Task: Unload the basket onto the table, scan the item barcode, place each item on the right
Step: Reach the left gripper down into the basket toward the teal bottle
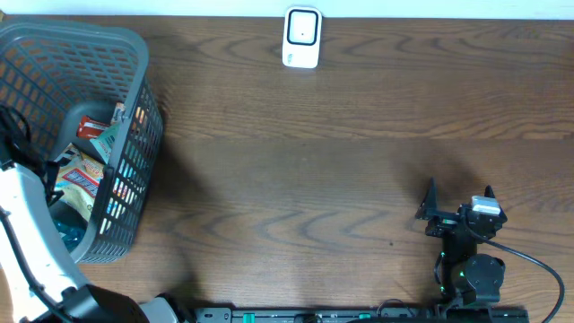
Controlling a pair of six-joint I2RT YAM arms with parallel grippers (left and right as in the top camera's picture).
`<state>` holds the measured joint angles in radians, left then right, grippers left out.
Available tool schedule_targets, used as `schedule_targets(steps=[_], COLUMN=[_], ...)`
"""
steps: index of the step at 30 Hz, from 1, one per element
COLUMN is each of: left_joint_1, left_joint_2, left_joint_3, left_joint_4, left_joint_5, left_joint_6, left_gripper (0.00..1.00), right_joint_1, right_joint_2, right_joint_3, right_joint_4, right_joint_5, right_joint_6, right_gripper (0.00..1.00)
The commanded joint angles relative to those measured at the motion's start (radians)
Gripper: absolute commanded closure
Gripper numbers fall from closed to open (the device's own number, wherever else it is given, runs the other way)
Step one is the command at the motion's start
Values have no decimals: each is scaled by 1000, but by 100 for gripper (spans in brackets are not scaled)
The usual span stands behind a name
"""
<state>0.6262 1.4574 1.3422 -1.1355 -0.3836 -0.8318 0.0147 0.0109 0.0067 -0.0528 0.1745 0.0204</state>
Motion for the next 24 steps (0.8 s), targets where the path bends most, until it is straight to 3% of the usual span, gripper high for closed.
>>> schedule_targets(steps=[1, 17, 24], left_joint_1=[24, 34, 67], left_joint_2=[27, 68, 68], left_joint_3=[-39, -223, -232], left_joint_4=[58, 237, 248], left_joint_5=[10, 11, -83], left_joint_6=[26, 18, 19], left_gripper=[2, 2, 2], right_joint_1=[-8, -8, -8], right_joint_2=[-5, -5, -5], right_joint_3=[-1, -1, -1], right_joint_4=[-3, -3, -3], right_joint_5=[-2, -2, -2], right_joint_6=[-11, -11, -11], right_gripper=[1, 1, 1])
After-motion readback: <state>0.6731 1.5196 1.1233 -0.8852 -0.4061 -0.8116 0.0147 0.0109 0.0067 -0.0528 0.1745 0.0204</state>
